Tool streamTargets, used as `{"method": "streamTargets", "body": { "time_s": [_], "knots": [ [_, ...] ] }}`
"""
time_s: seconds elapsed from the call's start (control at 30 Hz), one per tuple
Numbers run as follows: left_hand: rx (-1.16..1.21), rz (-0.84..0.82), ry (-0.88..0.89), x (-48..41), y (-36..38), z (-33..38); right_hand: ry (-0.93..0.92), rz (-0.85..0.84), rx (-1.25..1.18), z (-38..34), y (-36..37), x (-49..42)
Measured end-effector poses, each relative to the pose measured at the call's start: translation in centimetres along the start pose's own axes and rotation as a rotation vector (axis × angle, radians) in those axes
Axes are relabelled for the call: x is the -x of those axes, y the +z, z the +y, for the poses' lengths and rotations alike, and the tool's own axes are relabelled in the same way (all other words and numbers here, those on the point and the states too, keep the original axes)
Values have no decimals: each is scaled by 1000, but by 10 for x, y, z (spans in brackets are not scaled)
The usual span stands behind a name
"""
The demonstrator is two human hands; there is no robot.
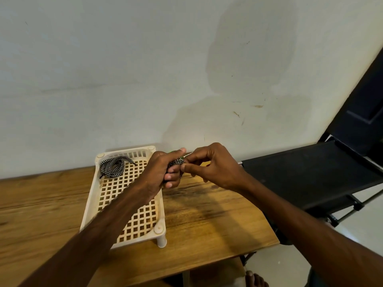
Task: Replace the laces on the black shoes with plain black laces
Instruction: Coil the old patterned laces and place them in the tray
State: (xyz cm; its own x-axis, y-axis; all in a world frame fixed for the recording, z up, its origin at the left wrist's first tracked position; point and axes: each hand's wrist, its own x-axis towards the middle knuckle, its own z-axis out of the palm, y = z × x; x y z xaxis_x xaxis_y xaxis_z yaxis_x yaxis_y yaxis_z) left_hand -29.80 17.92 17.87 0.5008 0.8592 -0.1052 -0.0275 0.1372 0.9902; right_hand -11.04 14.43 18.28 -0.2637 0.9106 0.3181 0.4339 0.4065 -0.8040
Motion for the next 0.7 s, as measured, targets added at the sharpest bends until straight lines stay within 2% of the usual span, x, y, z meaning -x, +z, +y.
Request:
{"method": "streamTargets", "body": {
  "time_s": [0.13, 0.43, 0.53, 0.7],
  "knots": [
    [-66, 163, 36, -2, 3, -3, -37, 36, 77, -4, 7, 1],
    [-363, 562, 252, -3, 9, -3, -26, 39, 115, -7, 21, -2],
    [-416, 519, 296, -1, 5, -4, -48, 19, 119, -8, 28, -3],
    [-145, 343, 199, -3, -12, 1, 120, 83, 10, 0, 8, -14]
  ]
}}
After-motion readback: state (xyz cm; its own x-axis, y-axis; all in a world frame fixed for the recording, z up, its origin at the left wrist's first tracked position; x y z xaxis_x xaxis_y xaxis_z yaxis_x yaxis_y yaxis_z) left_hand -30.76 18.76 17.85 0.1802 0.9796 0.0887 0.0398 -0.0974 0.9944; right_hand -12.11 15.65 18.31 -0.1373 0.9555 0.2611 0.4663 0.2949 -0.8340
